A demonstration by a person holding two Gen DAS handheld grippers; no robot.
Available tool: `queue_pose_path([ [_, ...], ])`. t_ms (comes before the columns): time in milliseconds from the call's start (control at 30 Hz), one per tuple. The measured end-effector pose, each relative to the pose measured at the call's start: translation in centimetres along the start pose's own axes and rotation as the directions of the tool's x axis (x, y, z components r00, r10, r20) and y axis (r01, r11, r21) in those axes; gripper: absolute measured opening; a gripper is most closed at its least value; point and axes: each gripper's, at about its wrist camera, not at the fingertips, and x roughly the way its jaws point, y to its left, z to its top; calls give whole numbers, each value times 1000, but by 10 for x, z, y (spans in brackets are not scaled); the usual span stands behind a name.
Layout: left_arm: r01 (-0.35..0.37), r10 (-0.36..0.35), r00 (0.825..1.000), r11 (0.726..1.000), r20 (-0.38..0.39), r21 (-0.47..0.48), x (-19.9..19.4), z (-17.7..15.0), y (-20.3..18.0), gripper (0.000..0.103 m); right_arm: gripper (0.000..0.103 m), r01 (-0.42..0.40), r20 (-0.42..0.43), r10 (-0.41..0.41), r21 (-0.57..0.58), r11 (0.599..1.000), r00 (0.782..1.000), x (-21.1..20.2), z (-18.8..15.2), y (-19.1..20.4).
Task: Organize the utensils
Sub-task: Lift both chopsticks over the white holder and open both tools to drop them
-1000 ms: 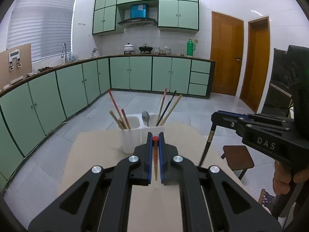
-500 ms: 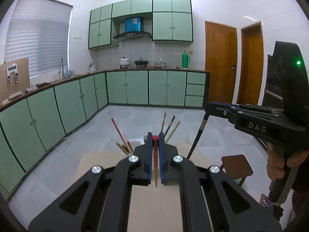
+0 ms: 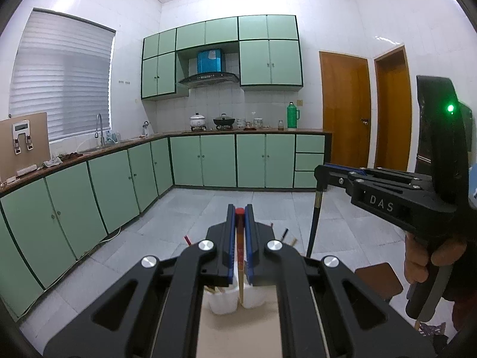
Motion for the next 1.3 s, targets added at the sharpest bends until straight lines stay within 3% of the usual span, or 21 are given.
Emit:
queue_pose_path([
  [233, -27, 27, 1000, 1000, 1, 2, 48, 16, 5, 5, 6, 19, 29, -19, -7, 1000, 999, 39, 21, -2],
  [467, -52, 51, 999, 999, -11, -14, 98, 14, 18, 5, 6, 49, 24, -49, 1, 999, 998, 85, 19, -6],
  [933, -25, 14, 987, 997, -160, -67, 174, -37, 47, 5, 6, 56, -133, -51, 39, 998, 990, 145, -41, -23],
  [1200, -27, 6, 972, 996, -234, -86, 184, -65, 58, 7, 7, 49, -210, -38, 48, 998, 977, 157, -71, -27],
  [1300, -30, 7, 971, 995, -240, -94, 184, -67, 61, 7, 13, 55, -205, -41, 65, 996, 978, 152, -74, -33],
])
